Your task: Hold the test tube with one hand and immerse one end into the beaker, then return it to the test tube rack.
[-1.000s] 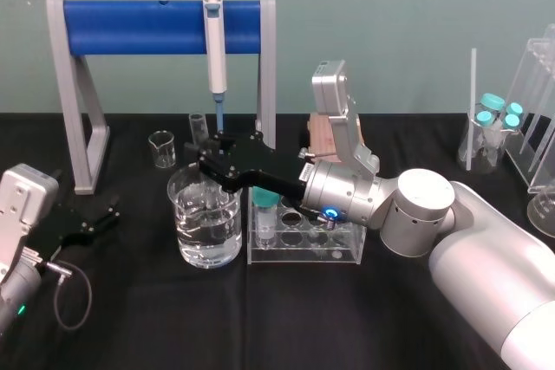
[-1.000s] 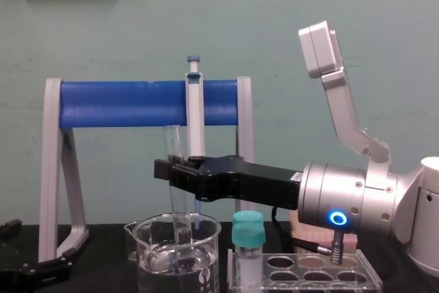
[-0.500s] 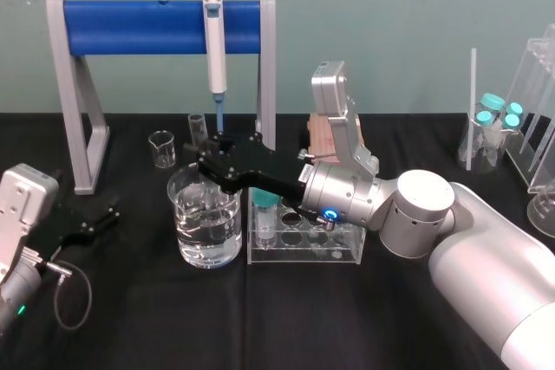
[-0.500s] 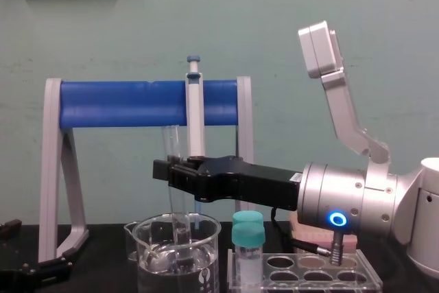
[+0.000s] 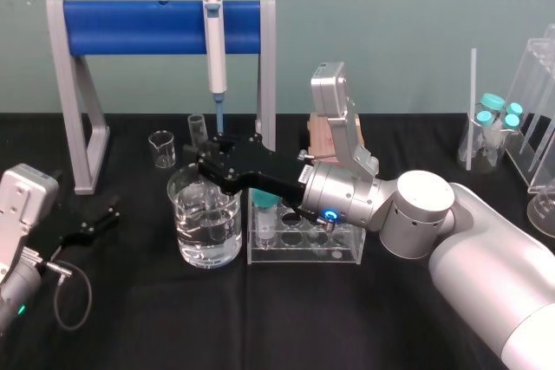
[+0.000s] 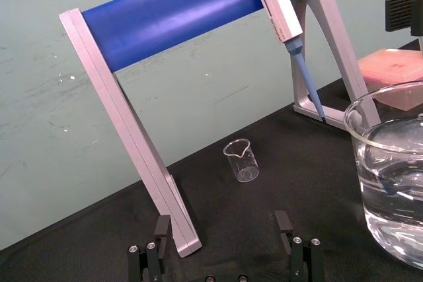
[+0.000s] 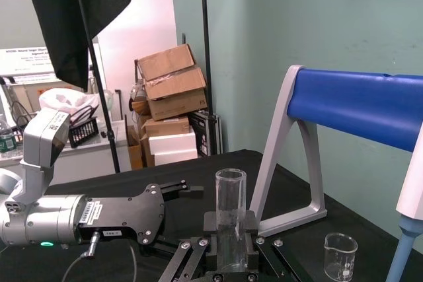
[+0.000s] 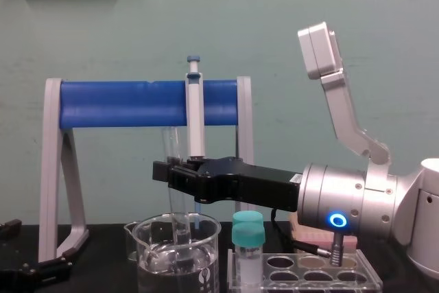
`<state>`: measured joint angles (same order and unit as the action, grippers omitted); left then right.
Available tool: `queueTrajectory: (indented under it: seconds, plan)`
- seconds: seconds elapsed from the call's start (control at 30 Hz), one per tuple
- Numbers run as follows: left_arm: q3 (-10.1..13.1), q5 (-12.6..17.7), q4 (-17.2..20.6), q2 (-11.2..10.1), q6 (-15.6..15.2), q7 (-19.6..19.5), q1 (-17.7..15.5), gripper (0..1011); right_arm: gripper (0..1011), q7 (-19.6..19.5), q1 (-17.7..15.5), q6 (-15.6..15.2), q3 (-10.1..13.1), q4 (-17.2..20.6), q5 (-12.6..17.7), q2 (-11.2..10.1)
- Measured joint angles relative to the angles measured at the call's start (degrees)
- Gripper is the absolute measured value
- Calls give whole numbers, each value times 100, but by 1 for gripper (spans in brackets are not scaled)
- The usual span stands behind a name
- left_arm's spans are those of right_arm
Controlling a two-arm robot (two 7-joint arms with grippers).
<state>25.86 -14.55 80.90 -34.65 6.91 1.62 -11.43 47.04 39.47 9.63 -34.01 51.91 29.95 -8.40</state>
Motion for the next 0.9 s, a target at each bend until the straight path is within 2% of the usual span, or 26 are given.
queueTrajectory:
  seconds: [0.9]
  plan:
    - [0,0,0,0,0,0,0,1000,225,13,10,-8,-12,-29,9,9]
